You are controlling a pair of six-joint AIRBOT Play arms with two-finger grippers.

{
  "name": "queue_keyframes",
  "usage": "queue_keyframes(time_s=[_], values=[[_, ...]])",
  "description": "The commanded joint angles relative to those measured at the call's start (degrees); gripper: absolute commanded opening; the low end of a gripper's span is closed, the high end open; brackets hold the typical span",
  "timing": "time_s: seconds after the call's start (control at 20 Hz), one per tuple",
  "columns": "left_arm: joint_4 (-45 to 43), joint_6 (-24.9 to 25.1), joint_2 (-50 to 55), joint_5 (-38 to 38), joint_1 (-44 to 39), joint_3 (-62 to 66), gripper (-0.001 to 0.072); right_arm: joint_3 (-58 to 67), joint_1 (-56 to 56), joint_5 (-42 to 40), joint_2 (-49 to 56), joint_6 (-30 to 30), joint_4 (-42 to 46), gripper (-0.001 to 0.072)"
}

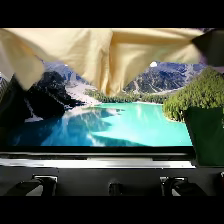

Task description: Fold the clothes and pants, and hang the long-sleeved shirts on hangers.

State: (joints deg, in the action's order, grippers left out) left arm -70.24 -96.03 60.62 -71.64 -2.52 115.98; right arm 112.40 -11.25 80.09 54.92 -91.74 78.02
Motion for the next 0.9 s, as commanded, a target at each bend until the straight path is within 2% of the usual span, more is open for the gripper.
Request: queue_keyframes(time_s=[0.0, 0.25, 0.45, 0.55, 0.7, 0.85], values=[[-2.49, -4.55, -5.99, -3.26, 0.07, -0.39, 0.0015, 1.86, 0.04, 1.22, -2.69, -0.17, 1.16, 0.0026], [-2.38, -4.7, 1.49, -3.98, 0.07, -7.34, 0.0015, 1.86, 0.04, 1.22, 6.91, 1.09, 3.26, 0.0026], [-1.79, 0.94, 17.59, -2.64, 0.07, -14.51, 0.0018, 1.86, 0.04, 0.85, 22.4, 0.9, 3.17, 0.0027], [-1.7, 2.23, 28.37, -0.9, 0.04, -15.98, 0.0018, 1.86, 0.04, 0.76, 31.28, 0.87, 2.97, 0.0027], [4.33, 4.07, 43.82, 2.51, 0.07, -15.91, 0.0017, 1.86, 0.02, 0.11, 43.71, 0.85, 0.26, 0.0026], [12.72, 6.27, 53.24, 5.75, 0.07, -15.91, 0.0018, 1.86, -0.02, -1.75, 51.87, 0.81, -4.44, 0.0026]])
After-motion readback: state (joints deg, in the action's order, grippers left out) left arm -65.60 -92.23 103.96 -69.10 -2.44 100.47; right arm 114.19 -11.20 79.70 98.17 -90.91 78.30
